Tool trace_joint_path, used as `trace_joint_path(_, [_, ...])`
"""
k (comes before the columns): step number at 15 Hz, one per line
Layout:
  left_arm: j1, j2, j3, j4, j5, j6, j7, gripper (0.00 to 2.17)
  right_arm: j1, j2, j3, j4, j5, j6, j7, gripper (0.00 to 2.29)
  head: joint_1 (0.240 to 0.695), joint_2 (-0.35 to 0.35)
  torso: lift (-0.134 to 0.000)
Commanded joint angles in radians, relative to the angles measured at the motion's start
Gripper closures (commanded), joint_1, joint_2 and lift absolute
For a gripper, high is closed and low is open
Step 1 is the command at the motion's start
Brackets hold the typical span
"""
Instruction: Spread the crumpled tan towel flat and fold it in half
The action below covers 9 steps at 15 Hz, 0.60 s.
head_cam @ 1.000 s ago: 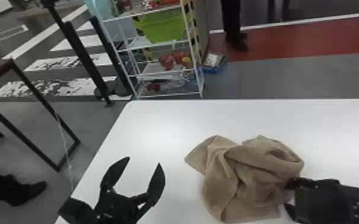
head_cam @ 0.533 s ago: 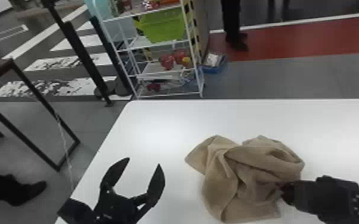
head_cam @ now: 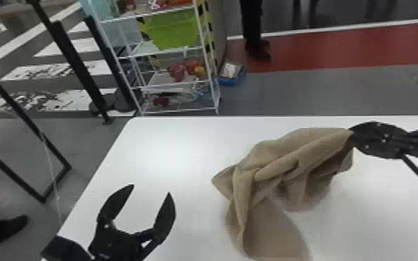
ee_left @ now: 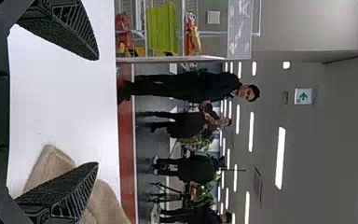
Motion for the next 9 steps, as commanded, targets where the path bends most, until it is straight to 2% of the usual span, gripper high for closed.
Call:
trace_joint_path(1, [-0.003, -0.003, 0.000, 0.001, 0.000, 0.003, -0.002, 0.08, 0.006, -0.002, -0.076, -0.012, -0.013, -0.015, -0.009, 1.48, 0.695, 0.241, -0.123])
trace_joint_path(4, [-0.017, -0.003, -0.009, 0.003, -0.003, 0.018, -0.002, 0.08, -0.016, -0.002, -0.143, -0.011, -0.057, 0.007, -0.048, 1.48, 0.695, 0.194, -0.123])
trace_joint_path(7, [-0.020, -0.003, -0.009, 0.004, -0.003, 0.018, -0.005, 0.08, -0.014, -0.013, -0.182, -0.012, -0.049, -0.073, -0.038, 1.48, 0.695, 0.142, -0.123])
trace_joint_path(9, [-0.023, -0.003, -0.009, 0.001, -0.002, 0.058, -0.034, 0.08, 0.021, -0.064, -0.154, 0.017, 0.090, -0.097, -0.013, 1.48, 0.695, 0.134, -0.123])
